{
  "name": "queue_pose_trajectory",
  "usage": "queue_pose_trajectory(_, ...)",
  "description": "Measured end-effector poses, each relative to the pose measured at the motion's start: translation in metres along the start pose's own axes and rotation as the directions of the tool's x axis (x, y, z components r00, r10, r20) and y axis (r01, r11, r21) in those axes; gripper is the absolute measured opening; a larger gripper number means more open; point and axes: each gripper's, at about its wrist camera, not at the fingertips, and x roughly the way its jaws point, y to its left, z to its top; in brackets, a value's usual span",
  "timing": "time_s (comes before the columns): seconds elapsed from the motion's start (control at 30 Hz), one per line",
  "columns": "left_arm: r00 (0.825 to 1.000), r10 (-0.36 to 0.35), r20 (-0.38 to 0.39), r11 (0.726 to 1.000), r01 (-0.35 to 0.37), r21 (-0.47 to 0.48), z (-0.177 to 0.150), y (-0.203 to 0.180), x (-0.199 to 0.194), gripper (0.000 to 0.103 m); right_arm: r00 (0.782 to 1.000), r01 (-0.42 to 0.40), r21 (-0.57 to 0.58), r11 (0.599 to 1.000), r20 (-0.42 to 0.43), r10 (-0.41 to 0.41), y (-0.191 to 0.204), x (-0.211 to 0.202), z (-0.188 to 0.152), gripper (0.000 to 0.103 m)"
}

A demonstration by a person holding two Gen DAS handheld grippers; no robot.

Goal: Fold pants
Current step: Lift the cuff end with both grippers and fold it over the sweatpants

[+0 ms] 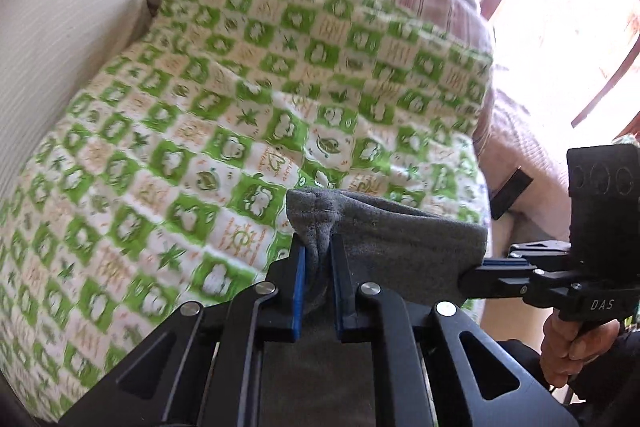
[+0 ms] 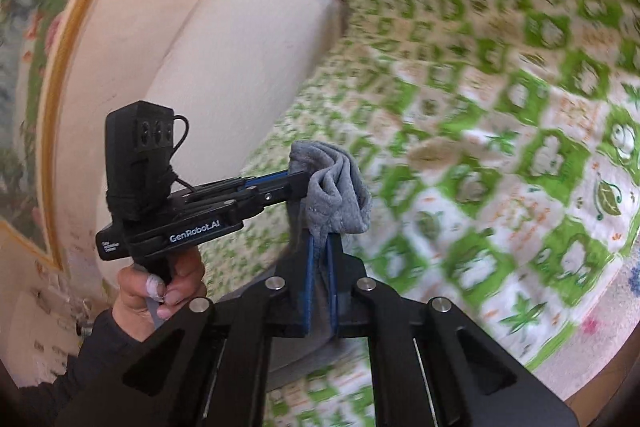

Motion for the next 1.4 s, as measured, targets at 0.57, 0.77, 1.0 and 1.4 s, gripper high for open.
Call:
queue_pose_trajectory(0.57, 0.959, 0.031, 0.281, 0.962, 0.048, -0.268, -0.142, 0.050, -0.139, 0.008, 0.956, -0.236, -0.240, 0.942, -0.230, 0.181, 0.153, 0.037, -0.077, 0.007)
queue_pose_trajectory(0.77, 0.946, 0.059, 0.320, 0.919, 0.074, -0.388, -0.206, 0.076, -0.158, 0.008, 0.914, -0.298, -0.265, 0.917, -0.356, 0.194, 0.190, 0.072, -0.121, 0.007)
queue_pose_trajectory(1.0, 0.944, 0.081, 0.319, 0.868, 0.091, -0.489, -0.268, 0.100, -0.159, 0.008, 0.850, -0.350, -0.263, 0.899, -0.491, 0.188, 0.208, 0.120, -0.165, 0.007)
queue_pose_trajectory(1.4, 0.970, 0.155, 0.188, 0.769, 0.001, -0.639, -0.334, 0.126, -0.146, 0.015, 0.772, -0.348, -0.231, 0.909, -0.621, 0.137, 0.194, 0.177, -0.208, 0.019)
